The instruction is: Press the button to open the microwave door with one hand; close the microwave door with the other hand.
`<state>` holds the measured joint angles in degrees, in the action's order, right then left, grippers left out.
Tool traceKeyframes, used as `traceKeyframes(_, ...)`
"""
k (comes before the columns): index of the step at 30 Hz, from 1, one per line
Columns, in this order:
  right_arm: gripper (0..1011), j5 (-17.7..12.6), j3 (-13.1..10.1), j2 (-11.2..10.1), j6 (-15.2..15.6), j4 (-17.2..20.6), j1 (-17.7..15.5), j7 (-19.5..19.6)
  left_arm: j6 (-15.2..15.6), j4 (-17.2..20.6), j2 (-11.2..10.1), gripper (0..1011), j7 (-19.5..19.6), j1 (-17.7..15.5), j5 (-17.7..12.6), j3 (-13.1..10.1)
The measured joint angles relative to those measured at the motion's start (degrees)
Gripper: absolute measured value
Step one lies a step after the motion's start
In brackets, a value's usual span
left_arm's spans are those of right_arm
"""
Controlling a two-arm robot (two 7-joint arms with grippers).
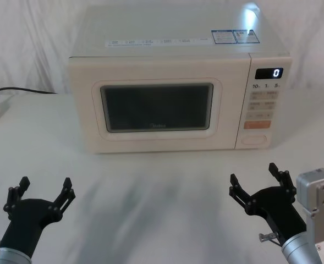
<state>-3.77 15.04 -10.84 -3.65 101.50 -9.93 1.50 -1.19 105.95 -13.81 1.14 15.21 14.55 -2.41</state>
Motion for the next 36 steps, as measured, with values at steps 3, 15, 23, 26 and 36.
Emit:
traceKeyframes(3,1002,0.0,0.0,0.0,0.0,0.0,0.0,0.0,0.0,0.0,0.0,1001,0.0,0.0,0.0,0.0)
traceKeyframes(15,1002,0.0,0.0,0.0,0.0,0.0,0.0,0.0,0.0,0.0,0.0,1001,0.0,0.0,0.0,0.0)
traceKeyframes(23,1002,0.0,0.0,0.0,0.0,0.0,0.0,0.0,0.0,0.0,0.0,1001,0.0,0.0,0.0,0.0)
traceKeyframes(26,1002,0.0,0.0,0.0,0.0,0.0,0.0,0.0,0.0,0.0,0.0,1001,0.0,0.0,0.0,0.0)
traceKeyframes(36,1002,0.0,0.0,0.0,0.0,0.0,0.0,0.0,0.0,0.0,0.0,1001,0.0,0.0,0.0,0.0)
